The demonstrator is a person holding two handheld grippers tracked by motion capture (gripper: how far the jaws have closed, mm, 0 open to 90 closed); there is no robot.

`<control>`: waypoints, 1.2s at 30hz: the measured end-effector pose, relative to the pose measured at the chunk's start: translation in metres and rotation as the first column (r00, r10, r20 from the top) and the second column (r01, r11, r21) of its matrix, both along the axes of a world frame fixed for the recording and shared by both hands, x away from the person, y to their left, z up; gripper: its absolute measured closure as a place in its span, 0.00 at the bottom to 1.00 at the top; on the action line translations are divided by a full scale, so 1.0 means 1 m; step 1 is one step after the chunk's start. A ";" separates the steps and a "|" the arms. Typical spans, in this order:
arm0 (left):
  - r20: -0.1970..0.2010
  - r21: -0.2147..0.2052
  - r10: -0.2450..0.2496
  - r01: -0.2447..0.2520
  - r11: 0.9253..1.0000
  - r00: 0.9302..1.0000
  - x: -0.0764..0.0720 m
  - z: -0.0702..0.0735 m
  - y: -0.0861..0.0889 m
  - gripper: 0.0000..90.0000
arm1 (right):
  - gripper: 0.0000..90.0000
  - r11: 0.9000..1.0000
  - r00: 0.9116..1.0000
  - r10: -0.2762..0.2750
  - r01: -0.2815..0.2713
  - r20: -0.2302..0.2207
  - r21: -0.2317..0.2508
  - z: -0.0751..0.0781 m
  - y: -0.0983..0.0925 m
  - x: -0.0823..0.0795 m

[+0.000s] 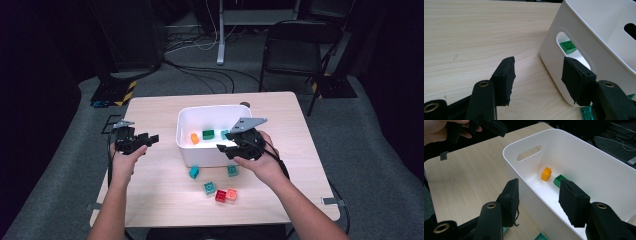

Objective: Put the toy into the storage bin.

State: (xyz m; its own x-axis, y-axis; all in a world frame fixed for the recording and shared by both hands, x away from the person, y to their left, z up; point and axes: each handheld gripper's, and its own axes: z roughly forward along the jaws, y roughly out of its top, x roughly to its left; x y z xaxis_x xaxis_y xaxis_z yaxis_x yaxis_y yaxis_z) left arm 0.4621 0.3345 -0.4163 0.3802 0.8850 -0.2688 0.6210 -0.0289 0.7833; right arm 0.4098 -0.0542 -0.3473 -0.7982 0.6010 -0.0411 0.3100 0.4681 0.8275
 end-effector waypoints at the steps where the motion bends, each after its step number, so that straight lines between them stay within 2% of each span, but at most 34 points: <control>1: 0.002 0.000 0.001 -0.001 1.000 1.000 0.000 0.000 0.000 0.48 | 0.55 1.000 1.000 -0.001 0.001 0.001 0.001 -0.001 0.000 -0.002; 6: 0.001 0.002 -0.001 0.001 1.000 1.000 0.000 -0.001 -0.001 0.48 | 0.55 1.000 1.000 0.004 -0.004 0.004 -0.026 -0.011 -0.002 -0.009; 19: 0.000 0.002 0.000 0.000 1.000 1.000 0.000 0.000 -0.001 0.48 | 0.57 1.000 1.000 0.005 -0.005 -0.019 -0.007 -0.036 -0.010 -0.017; 26: -0.002 0.001 -0.001 0.001 1.000 1.000 -0.001 0.000 -0.001 0.48 | 0.60 1.000 1.000 0.002 -0.002 -0.018 -0.012 -0.053 -0.014 -0.023; 36: -0.008 0.003 0.000 0.000 1.000 1.000 0.000 -0.001 -0.003 0.48 | 0.62 1.000 0.999 -0.001 0.000 -0.045 -0.011 -0.077 -0.019 -0.028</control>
